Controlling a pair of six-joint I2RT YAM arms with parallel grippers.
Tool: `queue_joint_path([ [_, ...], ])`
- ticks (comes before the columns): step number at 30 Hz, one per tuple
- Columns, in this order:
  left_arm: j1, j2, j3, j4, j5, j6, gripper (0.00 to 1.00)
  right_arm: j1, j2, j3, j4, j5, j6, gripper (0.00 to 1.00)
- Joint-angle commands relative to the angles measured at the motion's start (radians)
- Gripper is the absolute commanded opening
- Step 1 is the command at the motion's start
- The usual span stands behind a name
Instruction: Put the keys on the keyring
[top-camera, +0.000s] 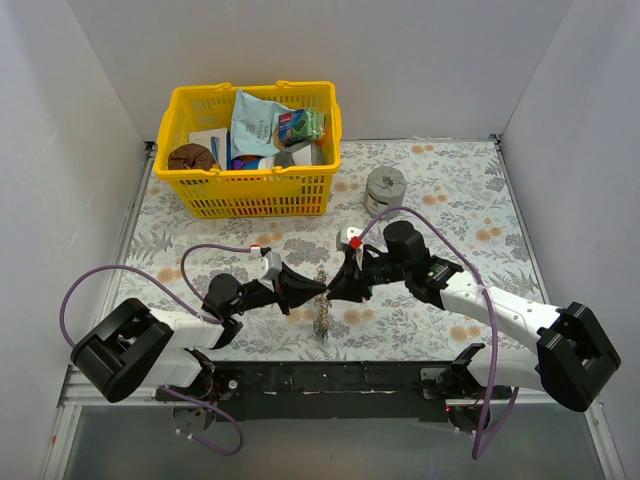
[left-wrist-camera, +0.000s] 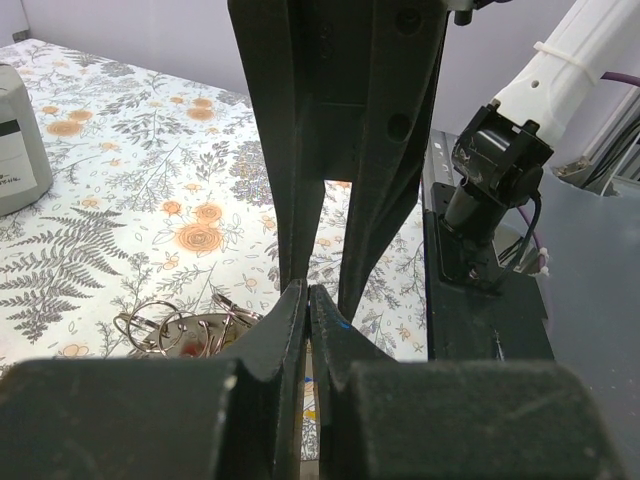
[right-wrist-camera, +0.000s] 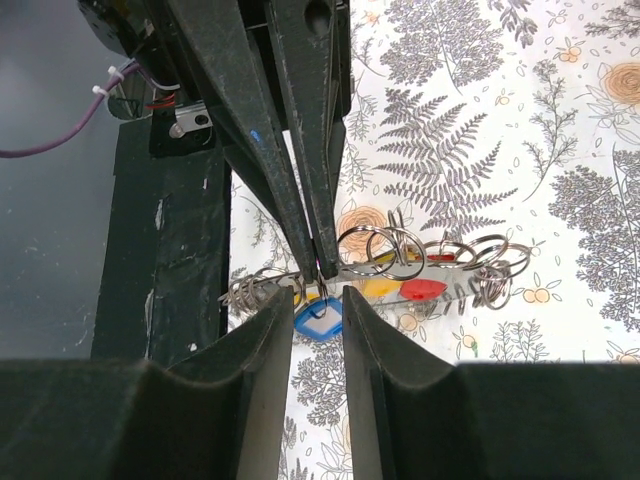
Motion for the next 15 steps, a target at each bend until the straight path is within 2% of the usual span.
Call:
queue_joint_path([
  [1, -0.005, -0.036, -0.003, 0.488, 0.003, 0.000, 0.00, 0.004, 0.003, 0.007, 0.068, 0.024, 0.016, 0.33],
  [3, -0.005, -0.037, -0.003, 0.488, 0.001, 0.000, 0.00, 0.004, 0.007, 0.008, 0.069, 0.024, 0.018, 0.32],
  [5, -0.005, -0.037, -0.002, 0.488, 0.003, 0.002, 0.00, 0.004, 0.014, 0.010, 0.080, 0.006, 0.024, 0.26],
  [6, -0.005, -0.037, -0.003, 0.488, 0.001, 0.000, 0.00, 0.005, 0.016, 0.013, 0.083, -0.002, 0.027, 0.18],
  [9, -0.005, -0.039, -0.002, 0.489, 0.001, -0.001, 0.00, 0.004, 0.031, 0.019, 0.089, -0.039, 0.032, 0.01],
  [15, -0.005, -0.059, -0.003, 0.466, -0.002, 0.015, 0.00, 0.004, 0.060, 0.056, -0.003, -0.066, -0.016, 0.01],
])
